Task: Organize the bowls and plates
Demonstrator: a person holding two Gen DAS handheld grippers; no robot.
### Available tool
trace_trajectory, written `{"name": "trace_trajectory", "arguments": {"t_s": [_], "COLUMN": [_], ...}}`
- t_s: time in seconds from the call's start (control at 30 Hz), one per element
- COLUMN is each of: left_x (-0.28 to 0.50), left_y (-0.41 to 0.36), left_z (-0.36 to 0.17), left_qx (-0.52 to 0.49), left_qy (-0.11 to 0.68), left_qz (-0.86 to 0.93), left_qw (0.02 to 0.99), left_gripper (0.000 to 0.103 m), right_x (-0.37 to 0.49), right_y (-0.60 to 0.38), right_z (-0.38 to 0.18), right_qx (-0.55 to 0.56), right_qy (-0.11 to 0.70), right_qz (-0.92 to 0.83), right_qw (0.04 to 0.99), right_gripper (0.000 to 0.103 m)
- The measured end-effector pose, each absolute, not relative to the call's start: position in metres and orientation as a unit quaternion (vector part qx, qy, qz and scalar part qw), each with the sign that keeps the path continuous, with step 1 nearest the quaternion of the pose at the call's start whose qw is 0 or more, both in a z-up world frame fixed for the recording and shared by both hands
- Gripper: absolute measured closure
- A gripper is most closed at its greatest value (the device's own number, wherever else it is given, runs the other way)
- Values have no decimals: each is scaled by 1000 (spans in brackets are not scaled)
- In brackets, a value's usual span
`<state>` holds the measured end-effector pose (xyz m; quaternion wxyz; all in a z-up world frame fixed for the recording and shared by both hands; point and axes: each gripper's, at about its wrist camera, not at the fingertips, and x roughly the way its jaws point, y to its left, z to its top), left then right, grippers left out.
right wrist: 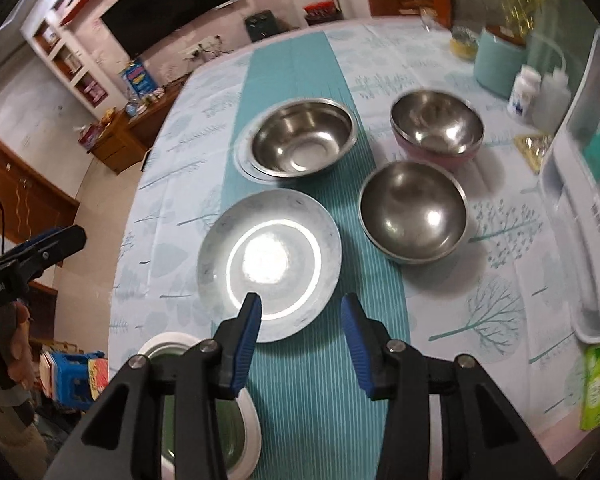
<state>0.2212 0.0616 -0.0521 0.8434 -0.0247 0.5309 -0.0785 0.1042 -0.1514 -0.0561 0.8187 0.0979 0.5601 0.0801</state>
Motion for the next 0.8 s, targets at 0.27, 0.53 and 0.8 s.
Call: {"name": "trace_trajectory", "arguments": {"t_s": [0.27, 0.53, 0.8], "left_x": [269, 293, 300], "left_y": [35, 30, 28], "left_z": [-134, -179, -199], "left_qx": [-10, -13, -32], "left_qy": [597, 627, 647], "left_qz": [-100, -109, -138], "left_qw": [796, 771, 749], "left_gripper": [5, 8, 41], "right_x": [131, 152, 164], "right_y": [-155, -161, -159], "right_z": [-110, -145, -161], "right_qx": [130, 159, 165], "right_qy": [598, 623, 634], "right_qz": [60, 53, 60], "right_qw": [788, 764, 753], "right_gripper": [61, 61, 72]}}
